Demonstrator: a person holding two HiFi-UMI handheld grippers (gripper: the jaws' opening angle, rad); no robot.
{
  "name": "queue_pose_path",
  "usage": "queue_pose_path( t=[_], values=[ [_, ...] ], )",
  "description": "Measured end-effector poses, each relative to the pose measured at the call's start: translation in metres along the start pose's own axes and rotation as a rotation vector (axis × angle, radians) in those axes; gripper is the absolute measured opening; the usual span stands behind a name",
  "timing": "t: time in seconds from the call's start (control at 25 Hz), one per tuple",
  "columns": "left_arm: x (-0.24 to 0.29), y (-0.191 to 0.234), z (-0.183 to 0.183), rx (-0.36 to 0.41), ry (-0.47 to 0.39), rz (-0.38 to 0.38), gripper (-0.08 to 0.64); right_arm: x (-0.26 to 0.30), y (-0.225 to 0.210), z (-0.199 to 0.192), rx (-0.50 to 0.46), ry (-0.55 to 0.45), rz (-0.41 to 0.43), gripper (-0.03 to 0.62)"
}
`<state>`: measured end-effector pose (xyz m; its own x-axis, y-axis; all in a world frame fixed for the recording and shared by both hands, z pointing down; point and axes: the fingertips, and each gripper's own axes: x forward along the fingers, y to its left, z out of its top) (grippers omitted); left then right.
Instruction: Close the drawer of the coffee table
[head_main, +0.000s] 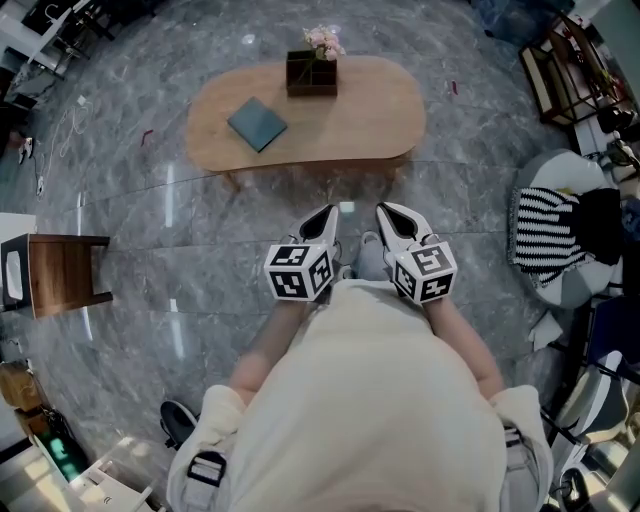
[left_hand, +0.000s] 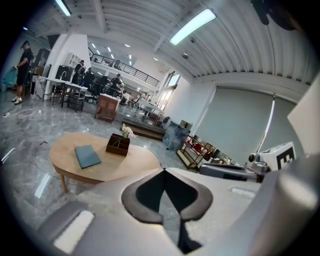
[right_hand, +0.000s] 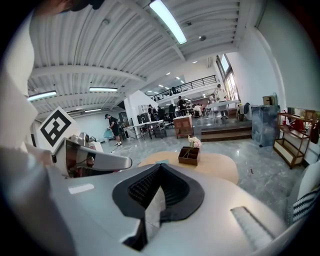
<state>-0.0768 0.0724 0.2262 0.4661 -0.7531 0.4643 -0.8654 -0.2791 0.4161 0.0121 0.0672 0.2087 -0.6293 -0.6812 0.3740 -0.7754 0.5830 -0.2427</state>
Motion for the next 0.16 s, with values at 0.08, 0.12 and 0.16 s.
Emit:
queue_pose_path(
  t=[0.08, 0.12, 0.16],
  values=[
    [-0.0010, -0.0006, 0.0000, 0.003, -0.001, -0.001, 0.001, -0.0012, 0.0019, 0.0001, -0.004, -0.003, 0.006, -0.002],
    [-0.0014, -0.0010, -0.0002, 0.004, -0.002, -0.001, 0.000, -0.0018, 0.0024, -0.0003, -0.006, -0.004, 0.007, -0.002],
    [-0.0018, -0.0014, -0.0004, 0.005, -0.002, -0.001, 0.002, -0.0023, 0.0029, -0.0007, -0.008, -0.004, 0.008, -0.002]
  ],
)
